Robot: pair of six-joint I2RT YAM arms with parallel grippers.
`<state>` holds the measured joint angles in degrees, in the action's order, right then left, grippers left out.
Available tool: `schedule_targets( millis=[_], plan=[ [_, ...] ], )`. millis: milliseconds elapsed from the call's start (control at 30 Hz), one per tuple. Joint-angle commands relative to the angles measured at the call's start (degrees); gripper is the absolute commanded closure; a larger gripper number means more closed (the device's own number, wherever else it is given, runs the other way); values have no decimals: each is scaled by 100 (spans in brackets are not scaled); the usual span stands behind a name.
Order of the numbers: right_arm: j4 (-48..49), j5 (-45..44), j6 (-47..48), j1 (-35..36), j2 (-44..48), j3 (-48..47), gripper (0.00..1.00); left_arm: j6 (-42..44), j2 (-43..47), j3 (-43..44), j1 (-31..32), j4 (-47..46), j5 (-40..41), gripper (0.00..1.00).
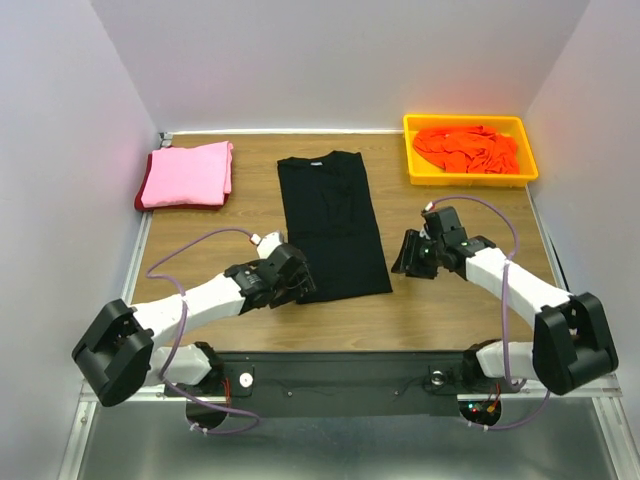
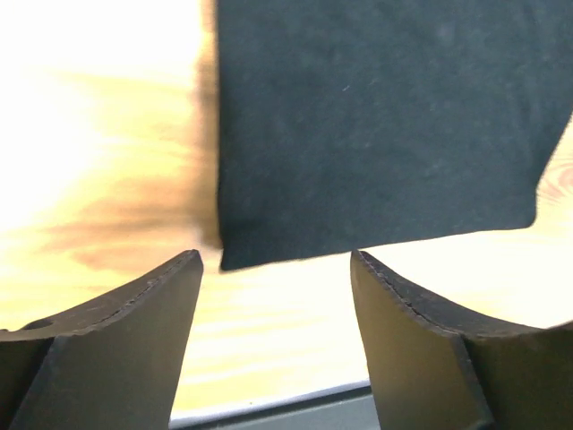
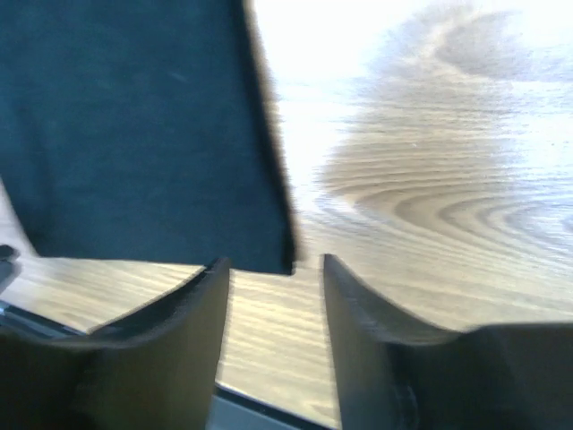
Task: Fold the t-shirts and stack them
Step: Fold the tshirt
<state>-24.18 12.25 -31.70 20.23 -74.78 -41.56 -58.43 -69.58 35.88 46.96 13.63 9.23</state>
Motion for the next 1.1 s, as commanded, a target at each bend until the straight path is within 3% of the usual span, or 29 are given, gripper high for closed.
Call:
schedule_targets(
  millis=[0,100,200,333,867,1067],
  plan=[
    [-525,-354,94,-1,376,-344,39,-536,7,236,243,1238,684,21],
    [-622,-539,121,-1,368,-300,30,-616,-195,165,340,1195,720,21],
    [-649,-487,103,-1,315,-239,28,-625,-502,218,375,1064,720,23],
    [-649,-478,182,7,315,-168,27,-617,-846,323,419,949,843,36],
    [-658,-206,209,-1,359,-124,28,-748,-741,622,551,1010,887,41],
    [-640,-144,156,-1,307,-54,35,-731,-758,692,560,1045,984,47]
  ],
)
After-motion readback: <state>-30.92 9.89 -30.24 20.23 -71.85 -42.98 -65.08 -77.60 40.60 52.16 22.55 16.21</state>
